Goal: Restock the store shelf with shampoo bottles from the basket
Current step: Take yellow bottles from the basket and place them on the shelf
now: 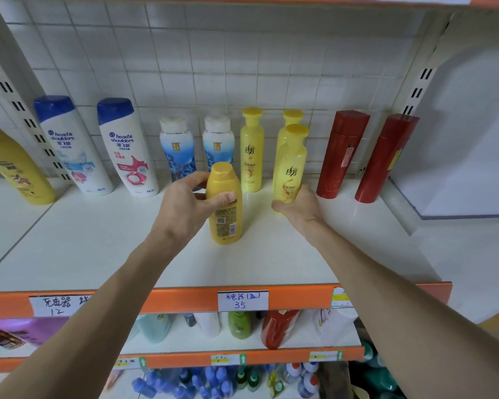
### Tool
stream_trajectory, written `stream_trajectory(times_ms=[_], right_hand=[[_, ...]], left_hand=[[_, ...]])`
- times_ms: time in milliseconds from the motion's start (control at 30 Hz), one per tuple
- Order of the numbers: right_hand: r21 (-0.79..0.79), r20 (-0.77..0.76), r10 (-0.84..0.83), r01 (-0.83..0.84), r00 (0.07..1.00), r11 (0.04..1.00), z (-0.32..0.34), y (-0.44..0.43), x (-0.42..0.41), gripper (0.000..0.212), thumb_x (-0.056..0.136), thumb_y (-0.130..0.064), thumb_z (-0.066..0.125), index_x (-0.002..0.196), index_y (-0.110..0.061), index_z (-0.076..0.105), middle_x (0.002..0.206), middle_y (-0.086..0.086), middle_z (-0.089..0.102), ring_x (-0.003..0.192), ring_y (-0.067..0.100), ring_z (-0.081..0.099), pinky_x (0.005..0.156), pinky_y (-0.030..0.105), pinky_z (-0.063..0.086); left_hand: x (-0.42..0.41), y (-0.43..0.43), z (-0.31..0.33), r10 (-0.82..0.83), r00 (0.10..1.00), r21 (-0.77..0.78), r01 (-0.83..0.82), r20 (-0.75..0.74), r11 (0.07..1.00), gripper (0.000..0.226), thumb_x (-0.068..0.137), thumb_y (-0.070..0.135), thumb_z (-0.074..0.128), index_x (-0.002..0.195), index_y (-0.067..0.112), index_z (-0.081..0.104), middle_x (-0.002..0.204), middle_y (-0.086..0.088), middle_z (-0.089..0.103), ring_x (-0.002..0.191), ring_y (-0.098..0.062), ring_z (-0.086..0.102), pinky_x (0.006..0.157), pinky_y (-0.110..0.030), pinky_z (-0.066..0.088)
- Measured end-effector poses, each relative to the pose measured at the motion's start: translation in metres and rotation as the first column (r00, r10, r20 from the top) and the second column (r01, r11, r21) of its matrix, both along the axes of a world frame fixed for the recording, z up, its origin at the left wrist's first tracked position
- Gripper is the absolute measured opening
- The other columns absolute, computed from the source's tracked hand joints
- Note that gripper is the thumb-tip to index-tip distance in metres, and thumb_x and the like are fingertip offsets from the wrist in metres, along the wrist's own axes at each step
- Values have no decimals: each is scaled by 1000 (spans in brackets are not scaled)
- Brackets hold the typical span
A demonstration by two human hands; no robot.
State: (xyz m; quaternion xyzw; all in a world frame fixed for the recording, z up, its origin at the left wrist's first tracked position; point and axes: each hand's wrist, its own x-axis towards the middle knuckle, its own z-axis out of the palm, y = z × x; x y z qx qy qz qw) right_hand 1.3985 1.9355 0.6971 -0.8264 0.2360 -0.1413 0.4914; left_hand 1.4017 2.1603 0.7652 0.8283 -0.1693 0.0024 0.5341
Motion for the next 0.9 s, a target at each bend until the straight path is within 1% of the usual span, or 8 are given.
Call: stream_trajectory(times_ms=[67, 133, 233, 300, 467, 633, 767, 900], right_hand=[[6, -3, -13, 13, 1000, 1000, 4, 1, -6, 70, 71, -22, 83, 126, -7, 43, 121, 6, 51, 100, 19, 55, 76, 26, 43], [-37, 42, -51, 53, 998, 998, 7, 4, -18, 73, 75, -19, 81, 132, -5, 38, 125, 5, 41, 103, 15, 47, 81, 24, 37], [-164, 150, -98, 123, 984, 979, 3, 10, -43, 57, 82, -15, 72, 128, -4, 41, 125, 9, 43, 115, 22, 47, 88, 22, 34], [-219, 193, -60, 103, 979, 970, 3, 22, -60, 49, 85, -12, 68, 127, -6, 43, 124, 8, 45, 120, 24, 48, 94, 25, 38], [-263, 238, 94, -29, 967, 964, 32, 77, -68, 45, 89, -9, 63, 130, -5, 45, 125, 12, 47, 112, 20, 53, 91, 22, 38], [-296, 173, 336, -276, 926, 914, 63, 165, -56, 42, 89, -20, 65, 126, -12, 47, 111, 1, 51, 105, 19, 55, 90, 31, 45], [-334, 110, 541, -482, 834, 810, 78, 255, -38, 48, 89, -29, 67, 130, -19, 44, 115, -4, 48, 104, 11, 51, 91, 30, 46], [-325, 83, 547, -496, 833, 805, 76, 324, -19, 46, 88, -27, 67, 128, -17, 46, 113, -2, 48, 101, 12, 50, 91, 30, 45]], left_hand=[[2, 0, 0, -28, 999, 11, 29, -31, 1000, 52, 77, 35, 75, 124, 19, 57, 114, 0, 64, 101, -17, 62, 83, -30, 54], [3, -1, 2, -55, 998, 33, 56, -41, 998, 55, 77, 31, 76, 126, 21, 54, 117, 1, 62, 105, -19, 61, 88, -37, 54], [0, 1, 6, -22, 1000, 15, 22, -23, 1000, 47, 76, 21, 79, 118, 22, 59, 106, 3, 67, 97, -18, 65, 84, -34, 56], [-6, 11, 13, 41, 999, -14, -42, -35, 999, 45, 74, 21, 80, 115, 20, 62, 103, 2, 67, 91, -18, 67, 78, -30, 56], [-19, 82, 42, 297, 953, -68, -301, -56, 951, 50, 74, 26, 80, 119, 17, 59, 102, -1, 65, 92, -18, 66, 79, -38, 58], [-19, 184, 63, 488, 865, -60, -497, -119, 866, 34, 68, 29, 81, 95, 13, 68, 86, -6, 72, 79, -24, 71, 72, -47, 60], [-7, 252, 67, 564, 820, 1, -567, -102, 824, 29, 62, 34, 80, 83, 18, 68, 79, -3, 71, 73, -23, 71, 68, -47, 60], [16, 308, 65, 570, 819, 38, -569, -63, 822, 35, 61, 35, 79, 88, 17, 66, 79, -1, 70, 74, -22, 69, 71, -45, 60]])
